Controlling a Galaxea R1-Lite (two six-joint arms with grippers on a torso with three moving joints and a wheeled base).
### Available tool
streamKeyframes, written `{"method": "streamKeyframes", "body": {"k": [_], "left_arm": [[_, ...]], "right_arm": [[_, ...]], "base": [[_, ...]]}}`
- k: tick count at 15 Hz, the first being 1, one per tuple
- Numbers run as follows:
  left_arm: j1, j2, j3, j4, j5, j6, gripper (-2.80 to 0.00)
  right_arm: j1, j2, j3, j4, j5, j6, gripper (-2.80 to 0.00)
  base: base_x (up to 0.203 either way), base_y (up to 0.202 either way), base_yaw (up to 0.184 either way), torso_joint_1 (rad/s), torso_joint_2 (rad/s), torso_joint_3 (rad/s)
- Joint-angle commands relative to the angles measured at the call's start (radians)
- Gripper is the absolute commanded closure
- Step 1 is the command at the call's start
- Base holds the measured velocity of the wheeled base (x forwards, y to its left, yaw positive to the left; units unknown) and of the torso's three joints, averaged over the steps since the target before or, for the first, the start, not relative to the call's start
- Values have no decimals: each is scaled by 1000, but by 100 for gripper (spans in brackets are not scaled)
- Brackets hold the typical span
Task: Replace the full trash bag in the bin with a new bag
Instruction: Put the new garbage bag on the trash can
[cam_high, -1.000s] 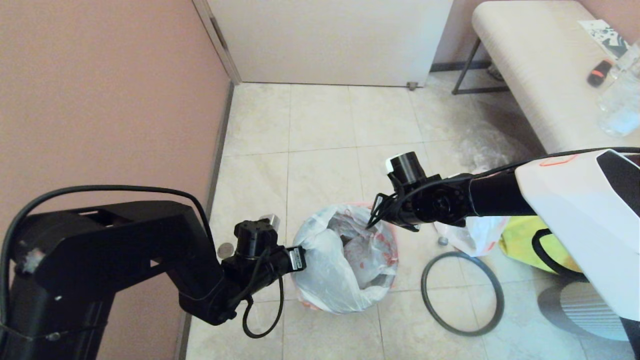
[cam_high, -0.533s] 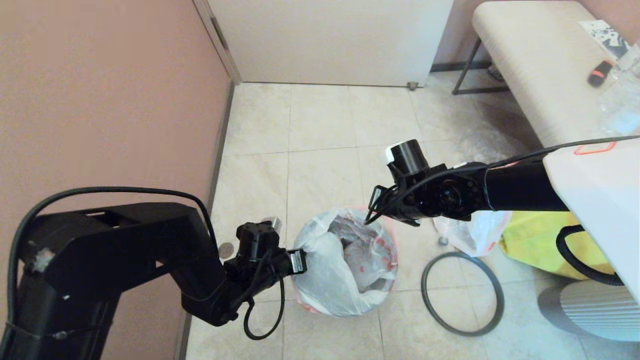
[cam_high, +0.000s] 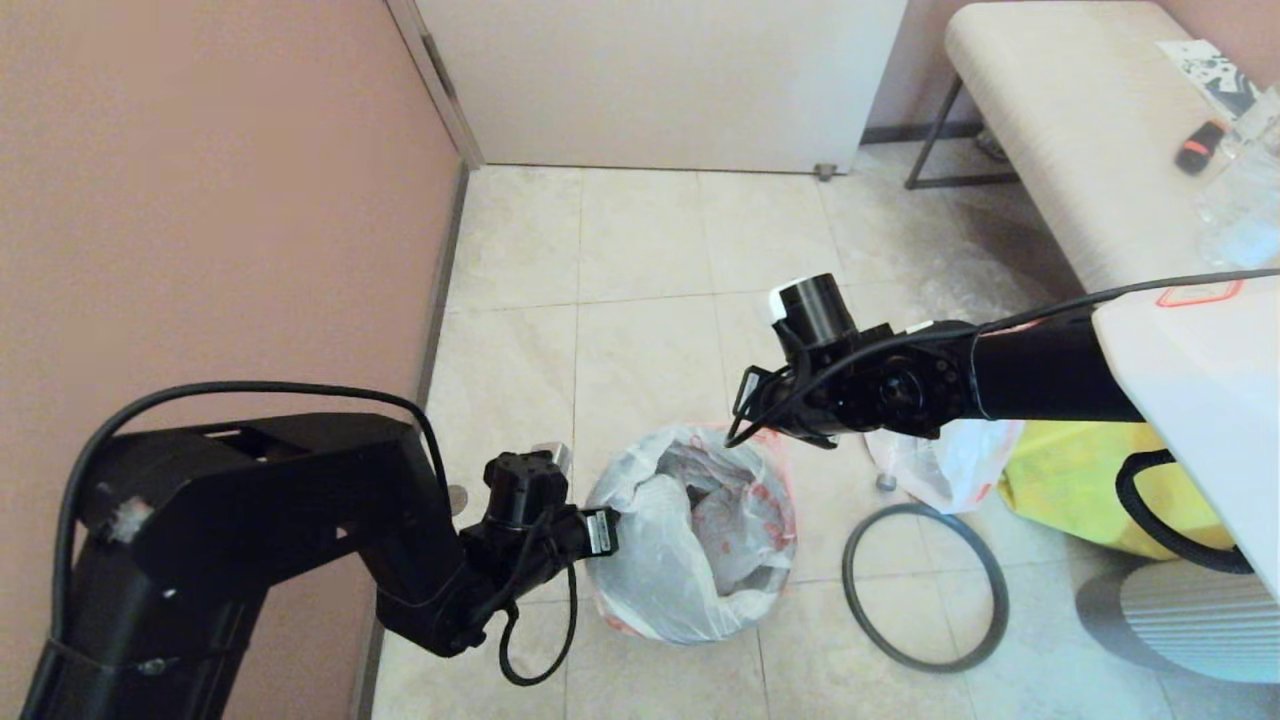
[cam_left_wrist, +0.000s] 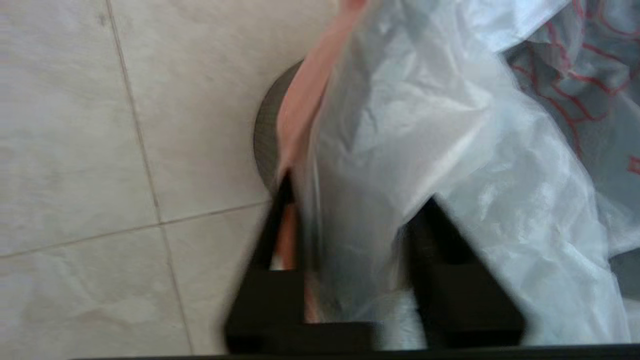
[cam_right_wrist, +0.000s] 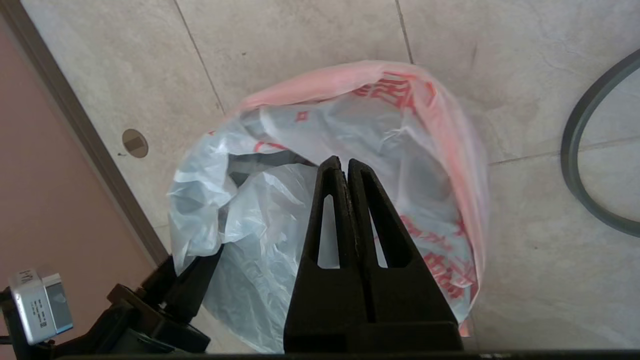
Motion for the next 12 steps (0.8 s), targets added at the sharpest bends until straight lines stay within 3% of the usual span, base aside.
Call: {"method": "streamKeyframes", "body": {"k": [1, 6, 9, 11, 12], "left_arm": [[0, 10, -5, -7, 5, -2, -280], [-1, -123, 61, -9, 1, 41, -280], [-18, -255, 135, 4, 0, 164, -280], [-18, -350, 153, 9, -1, 185, -280], [-18, -383, 159, 11, -1, 191, 0]], "right_arm": [[2, 2, 1, 3, -1, 5, 0], [65, -16, -13, 91, -44, 3, 0], [83, -7, -20, 148, -70, 3, 0], [98, 0, -29, 153, -89, -2, 0], [103, 12, -36, 156, -89, -6, 0]], "base": [[0, 0, 0, 0, 0, 0], [0, 0, 0, 0, 0, 0], [0, 0, 0, 0, 0, 0], [0, 0, 0, 0, 0, 0], [0, 0, 0, 0, 0, 0]]}}
